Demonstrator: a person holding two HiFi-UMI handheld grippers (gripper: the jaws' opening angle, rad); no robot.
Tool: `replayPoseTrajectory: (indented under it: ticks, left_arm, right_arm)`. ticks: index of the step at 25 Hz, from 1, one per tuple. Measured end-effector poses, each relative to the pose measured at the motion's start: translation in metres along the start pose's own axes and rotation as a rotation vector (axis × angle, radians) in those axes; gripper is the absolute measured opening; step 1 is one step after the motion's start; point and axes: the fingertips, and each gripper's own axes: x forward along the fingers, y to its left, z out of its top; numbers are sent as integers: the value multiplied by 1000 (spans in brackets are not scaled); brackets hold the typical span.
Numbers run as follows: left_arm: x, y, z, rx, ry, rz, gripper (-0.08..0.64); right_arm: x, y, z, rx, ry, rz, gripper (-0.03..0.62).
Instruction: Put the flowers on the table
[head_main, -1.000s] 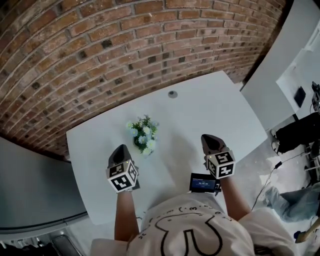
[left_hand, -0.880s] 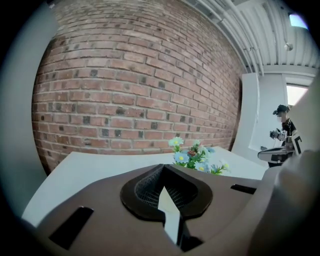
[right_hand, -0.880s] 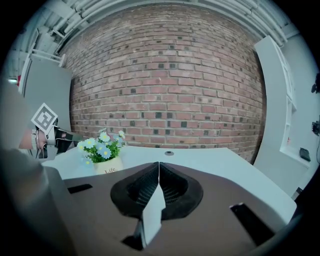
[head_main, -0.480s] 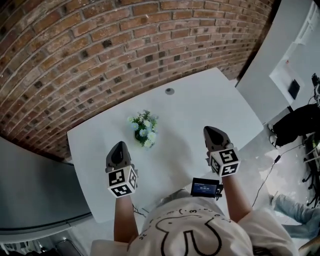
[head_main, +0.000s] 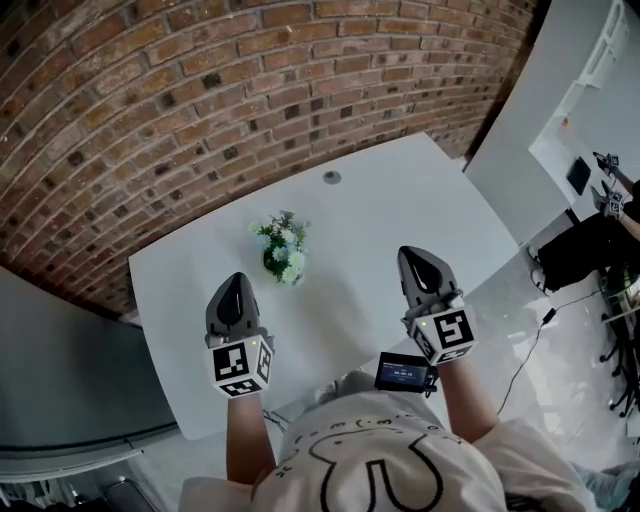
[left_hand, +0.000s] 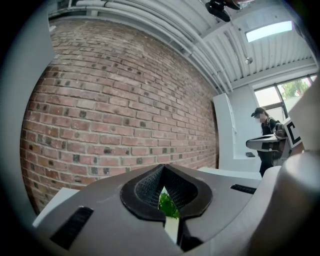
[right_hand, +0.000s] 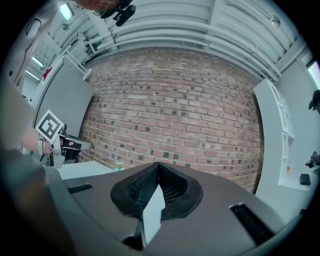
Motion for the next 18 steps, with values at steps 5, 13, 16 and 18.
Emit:
replayPoseTrajectory:
  ticks: [5, 13, 16, 18]
  left_arm:
    - [-6, 0, 24, 24, -71, 39, 12]
    - [-14, -9, 45, 61, -114, 61, 11]
    - [-14, -11, 49, 81, -125, 57, 11]
    - [-13, -14, 48, 86, -127, 50, 11]
  right_arm:
    - [-5, -7, 24, -14, -71, 21, 17]
    - [-13, -19, 35, 8, -143, 43, 17]
    - [-13, -22, 35, 0, -148, 39, 17]
    - [-13, -25, 33, -6, -139, 32, 17]
